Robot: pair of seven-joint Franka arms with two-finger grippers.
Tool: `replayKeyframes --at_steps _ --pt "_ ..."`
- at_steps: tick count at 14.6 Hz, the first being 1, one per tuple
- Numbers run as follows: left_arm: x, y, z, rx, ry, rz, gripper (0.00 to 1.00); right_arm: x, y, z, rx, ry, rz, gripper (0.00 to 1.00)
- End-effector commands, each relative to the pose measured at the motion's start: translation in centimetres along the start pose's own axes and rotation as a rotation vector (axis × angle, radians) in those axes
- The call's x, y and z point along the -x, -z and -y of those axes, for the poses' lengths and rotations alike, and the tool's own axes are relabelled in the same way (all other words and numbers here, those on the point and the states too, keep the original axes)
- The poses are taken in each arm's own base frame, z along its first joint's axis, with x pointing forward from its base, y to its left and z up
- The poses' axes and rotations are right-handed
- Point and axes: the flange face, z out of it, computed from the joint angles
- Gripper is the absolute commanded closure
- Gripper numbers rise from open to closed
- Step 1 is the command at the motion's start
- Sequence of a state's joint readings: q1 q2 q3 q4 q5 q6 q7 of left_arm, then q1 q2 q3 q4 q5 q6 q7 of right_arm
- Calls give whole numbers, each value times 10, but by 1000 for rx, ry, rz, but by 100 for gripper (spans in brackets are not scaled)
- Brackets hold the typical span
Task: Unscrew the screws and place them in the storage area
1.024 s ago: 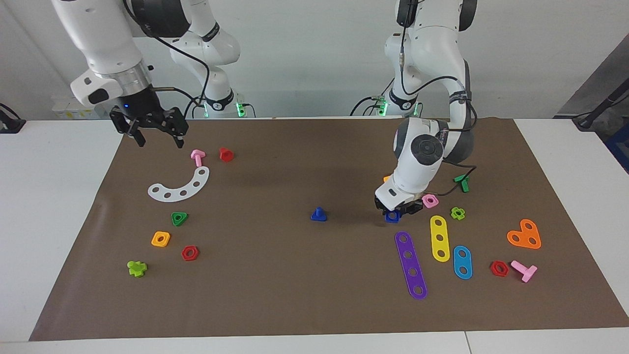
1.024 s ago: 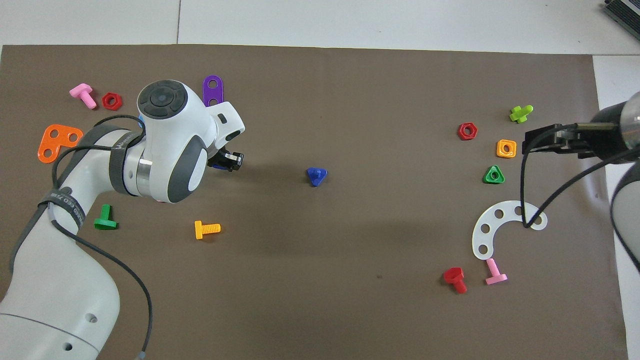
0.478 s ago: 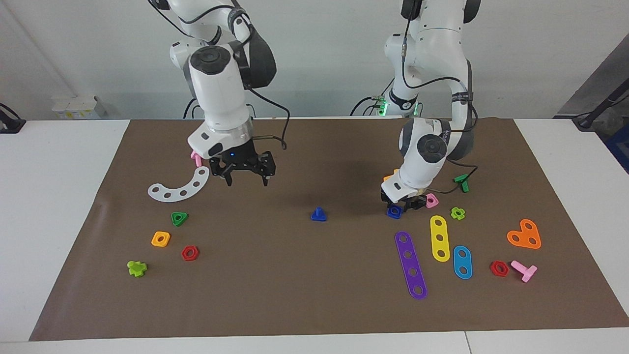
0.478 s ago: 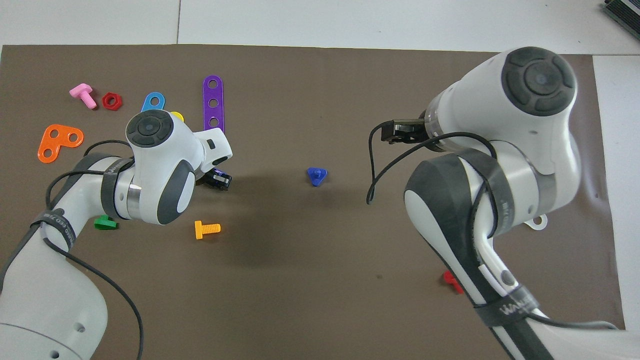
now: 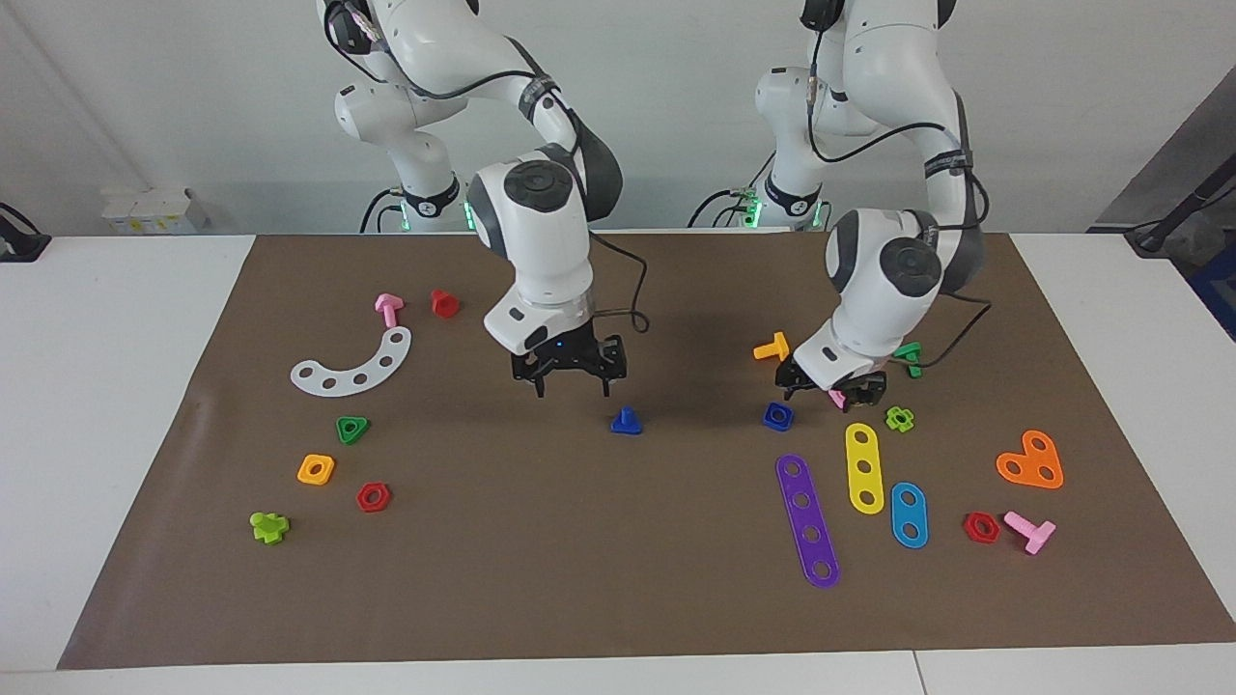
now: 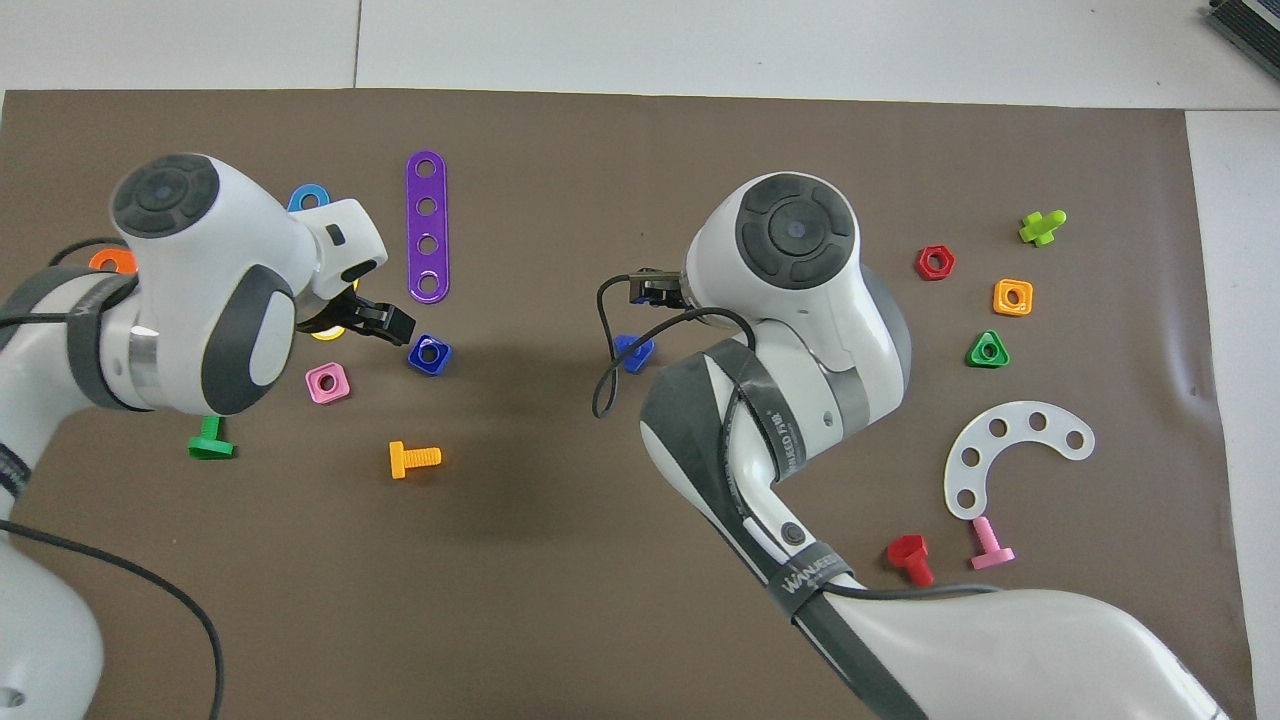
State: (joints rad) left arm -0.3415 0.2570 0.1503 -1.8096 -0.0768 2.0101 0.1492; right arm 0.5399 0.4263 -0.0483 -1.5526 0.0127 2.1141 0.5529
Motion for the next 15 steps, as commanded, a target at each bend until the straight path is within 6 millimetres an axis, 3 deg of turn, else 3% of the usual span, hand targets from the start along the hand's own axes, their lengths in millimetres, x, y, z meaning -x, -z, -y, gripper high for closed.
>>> replayKeyframes --at_steps 1,2,3,5,9,10,12,15 --pt "22 62 45 30 28 -19 0 -6 -36 35 1 0 -13 0" --pt "34 75 65 32 58 -20 0 1 -52 49 5 8 -10 0" --pt "45 84 81 36 85 -14 0 3 -57 58 -11 22 -31 0" --pt "65 103 100 41 119 -10 0 9 -65 60 -4 40 -44 1" --pt "107 151 136 43 193 -54 0 23 -90 59 31 80 -9 20" --pt "115 159 139 12 178 -52 0 26 -95 56 41 86 5 26" --pt "123 171 142 -43 161 -48 0 32 -99 53 67 90 43 29" --pt "120 179 132 -52 148 -62 0 36 -101 53 70 91 56 34"
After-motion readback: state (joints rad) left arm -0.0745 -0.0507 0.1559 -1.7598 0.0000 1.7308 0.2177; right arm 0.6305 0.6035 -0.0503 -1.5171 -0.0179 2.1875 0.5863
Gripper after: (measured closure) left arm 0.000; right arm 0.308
